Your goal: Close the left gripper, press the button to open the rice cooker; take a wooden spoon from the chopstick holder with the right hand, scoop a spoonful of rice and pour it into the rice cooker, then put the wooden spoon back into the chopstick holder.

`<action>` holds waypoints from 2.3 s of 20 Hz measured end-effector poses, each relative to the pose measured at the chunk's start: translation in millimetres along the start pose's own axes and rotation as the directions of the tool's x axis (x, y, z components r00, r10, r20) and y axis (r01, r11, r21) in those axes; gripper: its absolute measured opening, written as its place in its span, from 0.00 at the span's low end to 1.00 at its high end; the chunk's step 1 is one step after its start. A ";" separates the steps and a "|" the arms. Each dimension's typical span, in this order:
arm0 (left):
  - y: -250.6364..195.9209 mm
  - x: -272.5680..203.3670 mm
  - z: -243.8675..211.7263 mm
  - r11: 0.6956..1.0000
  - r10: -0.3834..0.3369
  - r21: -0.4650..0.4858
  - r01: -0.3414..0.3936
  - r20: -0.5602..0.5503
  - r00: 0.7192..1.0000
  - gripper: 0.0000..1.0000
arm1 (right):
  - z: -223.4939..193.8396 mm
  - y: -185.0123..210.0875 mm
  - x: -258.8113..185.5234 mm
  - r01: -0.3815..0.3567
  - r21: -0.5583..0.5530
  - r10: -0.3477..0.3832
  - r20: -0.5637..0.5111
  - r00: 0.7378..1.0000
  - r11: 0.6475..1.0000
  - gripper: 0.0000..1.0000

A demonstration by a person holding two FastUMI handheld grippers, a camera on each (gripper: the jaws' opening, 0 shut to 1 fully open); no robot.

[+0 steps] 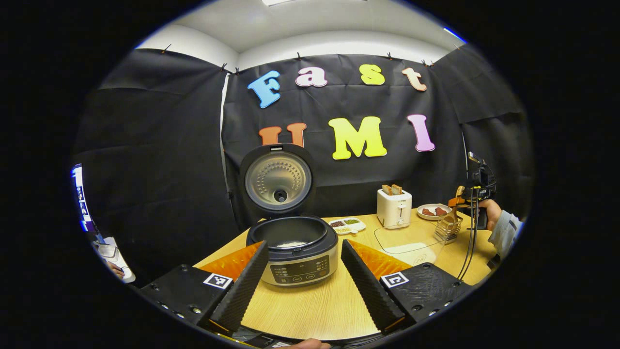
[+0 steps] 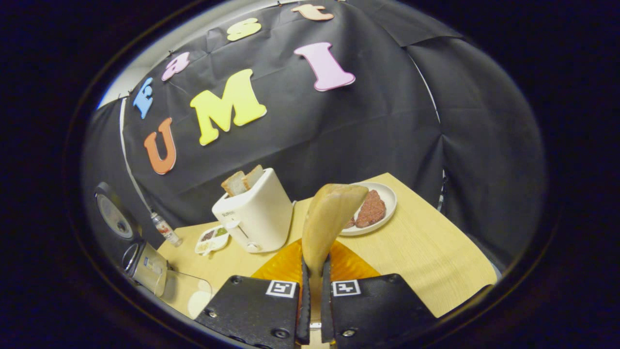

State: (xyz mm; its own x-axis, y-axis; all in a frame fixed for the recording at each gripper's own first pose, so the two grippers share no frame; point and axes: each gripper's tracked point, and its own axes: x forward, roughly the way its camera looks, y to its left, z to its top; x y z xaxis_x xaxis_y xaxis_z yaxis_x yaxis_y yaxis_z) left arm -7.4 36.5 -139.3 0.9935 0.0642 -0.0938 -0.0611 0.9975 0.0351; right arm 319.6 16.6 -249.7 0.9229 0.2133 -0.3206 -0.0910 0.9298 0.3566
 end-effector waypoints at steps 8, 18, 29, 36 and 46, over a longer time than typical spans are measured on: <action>0.5 -27.6 10.1 1.000 -0.012 0.021 0.011 0.033 0.999 0.96 | 62.2 34.9 -73.5 0.063 -0.158 -0.032 0.191 0.981 0.985 0.13; -15.5 -51.3 12.6 0.995 -0.102 0.007 0.102 0.045 0.994 0.96 | 55.4 152.1 -125.6 0.009 -0.318 0.073 0.247 0.966 0.948 0.05; -20.9 -58.0 5.0 0.991 -0.133 -0.019 0.134 0.037 0.990 0.96 | -44.5 208.0 -73.6 0.006 -0.337 0.050 0.159 0.986 0.942 0.09; -27.7 -50.4 -6.7 0.988 -0.150 -0.040 0.152 0.029 0.988 0.96 | -85.5 197.2 -46.3 0.140 -0.428 -0.057 0.200 0.978 0.893 0.09; -30.3 -42.6 -17.7 0.980 -0.184 -0.082 0.183 -0.005 0.983 0.96 | -132.5 221.6 -57.6 -0.015 -0.207 0.018 0.015 1.000 0.978 0.10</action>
State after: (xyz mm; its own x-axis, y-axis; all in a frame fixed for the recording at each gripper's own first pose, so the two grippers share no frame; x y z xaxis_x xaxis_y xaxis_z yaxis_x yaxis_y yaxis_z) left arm -49.6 4.0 -154.0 0.9874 -0.1199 -0.1036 0.1136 0.9914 -0.0642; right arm 196.7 250.1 -268.5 0.9267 0.2255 -0.3006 -0.1798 0.9685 0.1721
